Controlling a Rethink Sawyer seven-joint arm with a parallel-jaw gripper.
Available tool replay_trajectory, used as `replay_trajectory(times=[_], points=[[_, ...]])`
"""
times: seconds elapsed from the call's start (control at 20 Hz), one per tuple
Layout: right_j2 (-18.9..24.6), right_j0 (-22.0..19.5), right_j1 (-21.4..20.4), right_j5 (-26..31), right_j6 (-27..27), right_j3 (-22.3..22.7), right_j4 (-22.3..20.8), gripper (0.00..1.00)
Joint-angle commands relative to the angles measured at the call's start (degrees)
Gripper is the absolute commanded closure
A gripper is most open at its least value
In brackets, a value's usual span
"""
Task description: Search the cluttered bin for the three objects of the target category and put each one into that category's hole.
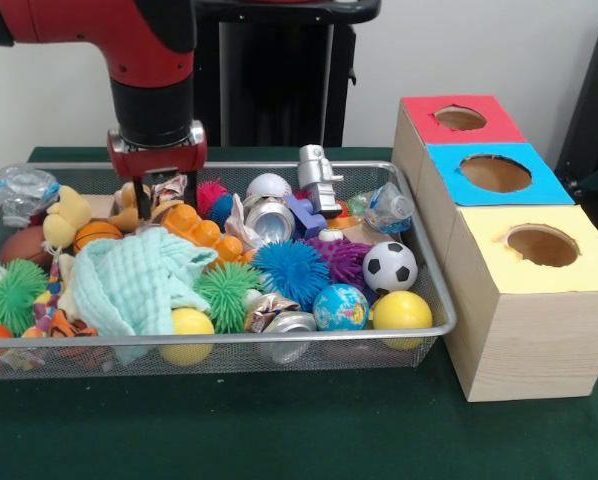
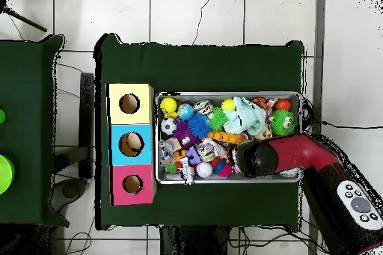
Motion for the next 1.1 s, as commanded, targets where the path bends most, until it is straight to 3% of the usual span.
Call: replay_trajectory(times=[0.05, 0.55, 1.1], points=[[-2.95, -2.30, -3.52, 1.20, -10.90, 7.58, -3.55, 0.00], [-4.30, -5.06, 0.49, -3.35, -7.50, 9.18, -6.70, 0.00], [-6.42, -1.79, 12.76, -10.93, -2.71, 2.48, -10.91, 0.00]])
